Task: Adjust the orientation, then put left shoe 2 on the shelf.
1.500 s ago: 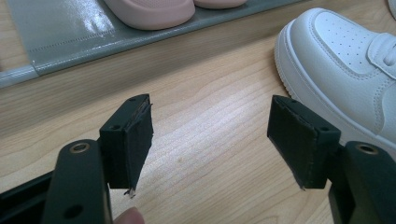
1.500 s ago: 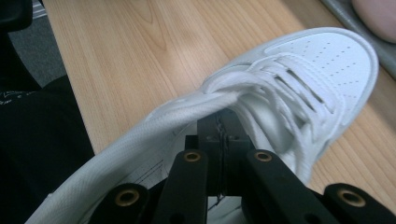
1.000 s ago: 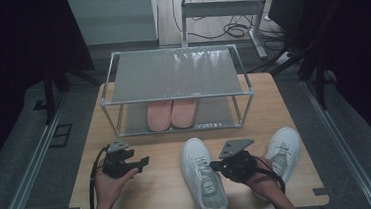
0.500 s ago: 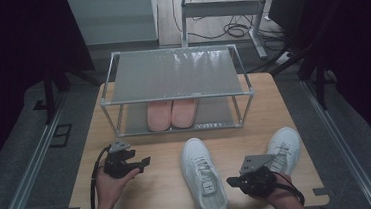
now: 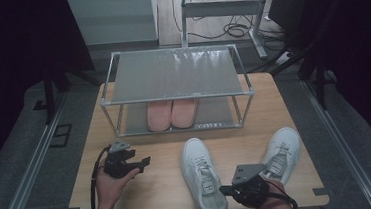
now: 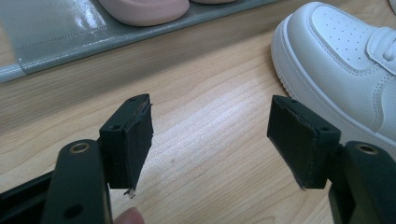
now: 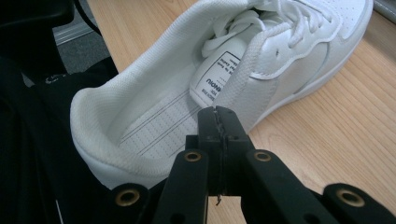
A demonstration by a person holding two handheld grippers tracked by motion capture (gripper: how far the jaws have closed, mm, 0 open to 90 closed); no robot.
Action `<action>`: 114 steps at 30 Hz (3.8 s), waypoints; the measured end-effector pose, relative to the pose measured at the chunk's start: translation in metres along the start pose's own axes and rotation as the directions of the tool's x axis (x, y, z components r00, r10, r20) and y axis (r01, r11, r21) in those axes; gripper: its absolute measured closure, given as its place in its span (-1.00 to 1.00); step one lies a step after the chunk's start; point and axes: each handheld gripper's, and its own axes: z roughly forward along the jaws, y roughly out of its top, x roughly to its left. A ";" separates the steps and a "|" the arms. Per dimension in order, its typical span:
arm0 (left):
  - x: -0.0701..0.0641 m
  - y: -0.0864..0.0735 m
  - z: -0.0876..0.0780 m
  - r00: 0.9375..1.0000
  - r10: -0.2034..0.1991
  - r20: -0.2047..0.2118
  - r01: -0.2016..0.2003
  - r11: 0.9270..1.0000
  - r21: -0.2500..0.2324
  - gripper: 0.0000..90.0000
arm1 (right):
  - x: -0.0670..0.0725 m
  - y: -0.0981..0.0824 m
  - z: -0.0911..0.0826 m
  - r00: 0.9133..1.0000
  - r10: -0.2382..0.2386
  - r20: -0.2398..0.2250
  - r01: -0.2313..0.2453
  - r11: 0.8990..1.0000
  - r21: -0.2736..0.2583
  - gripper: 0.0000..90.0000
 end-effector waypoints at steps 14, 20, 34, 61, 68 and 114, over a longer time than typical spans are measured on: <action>-0.001 0.000 0.002 1.000 0.003 0.001 -0.003 1.000 0.007 -0.30 | -0.001 0.003 0.006 1.000 0.009 -0.005 -0.009 1.000 -0.018 1.00; -0.001 0.000 0.002 1.000 0.001 0.002 -0.002 1.000 0.008 -0.30 | 0.000 0.004 0.007 1.000 0.010 -0.003 -0.010 1.000 -0.016 1.00; -0.001 0.000 -0.001 1.000 0.001 0.001 -0.001 1.000 -0.003 -0.30 | -0.004 0.008 -0.005 0.999 0.029 0.024 -0.028 0.998 -0.057 0.61; -0.001 0.000 0.002 1.000 0.003 0.006 -0.003 1.000 0.004 -0.30 | -0.005 0.024 0.037 0.981 0.102 0.164 -0.109 0.993 0.038 0.15; -0.002 0.000 0.003 1.000 0.004 0.004 -0.004 1.000 0.007 -0.30 | -0.004 0.026 0.041 0.974 0.124 0.188 -0.134 0.990 0.043 0.25; 0.004 -0.001 -0.002 1.000 -0.018 -0.009 0.018 1.000 -0.001 -0.28 | -0.013 0.047 0.004 0.969 0.140 0.203 -0.107 0.980 -0.167 0.80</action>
